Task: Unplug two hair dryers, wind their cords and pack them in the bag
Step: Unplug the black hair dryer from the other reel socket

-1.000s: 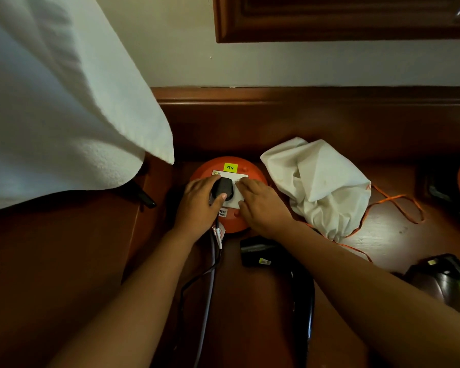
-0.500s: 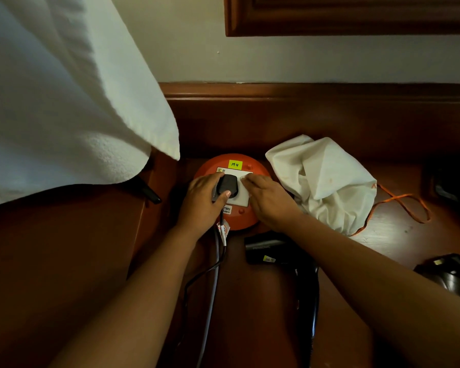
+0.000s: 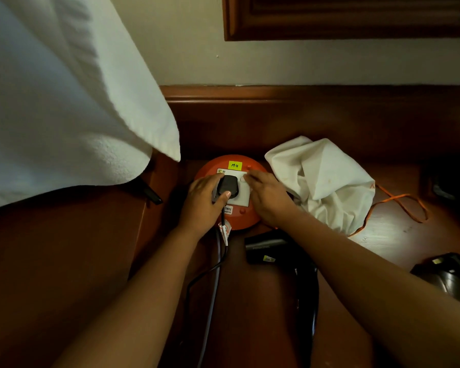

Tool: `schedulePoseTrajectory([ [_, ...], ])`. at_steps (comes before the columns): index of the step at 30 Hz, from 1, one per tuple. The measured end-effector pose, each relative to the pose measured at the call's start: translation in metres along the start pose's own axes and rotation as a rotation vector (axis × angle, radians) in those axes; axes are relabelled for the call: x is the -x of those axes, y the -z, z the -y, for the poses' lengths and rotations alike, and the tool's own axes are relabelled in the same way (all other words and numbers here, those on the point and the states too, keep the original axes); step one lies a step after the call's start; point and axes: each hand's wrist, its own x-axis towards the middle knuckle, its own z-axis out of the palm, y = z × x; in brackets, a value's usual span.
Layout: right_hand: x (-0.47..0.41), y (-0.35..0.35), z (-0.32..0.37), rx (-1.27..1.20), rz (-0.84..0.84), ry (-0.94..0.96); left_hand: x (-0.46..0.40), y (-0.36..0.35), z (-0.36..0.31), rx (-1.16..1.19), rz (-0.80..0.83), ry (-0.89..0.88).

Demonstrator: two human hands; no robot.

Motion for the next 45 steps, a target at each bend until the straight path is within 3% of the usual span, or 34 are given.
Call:
schedulePoseTrajectory([
  [9,-0.003,0.005,0.017,-0.059,0.013,-0.064,-0.006,0.020,-0.001,0.076,0.159,0.068],
  [17,-0.014,0.004,0.033,-0.190,0.071,0.066,-0.008,0.021,0.008,-0.181,0.320,0.037],
  [26,-0.019,0.001,0.029,-0.187,0.103,-0.002,-0.007,0.018,0.027,-0.127,0.320,0.004],
  [45,-0.018,-0.003,0.029,-0.165,0.072,0.035,-0.010,0.016,0.032,-0.114,0.325,0.016],
])
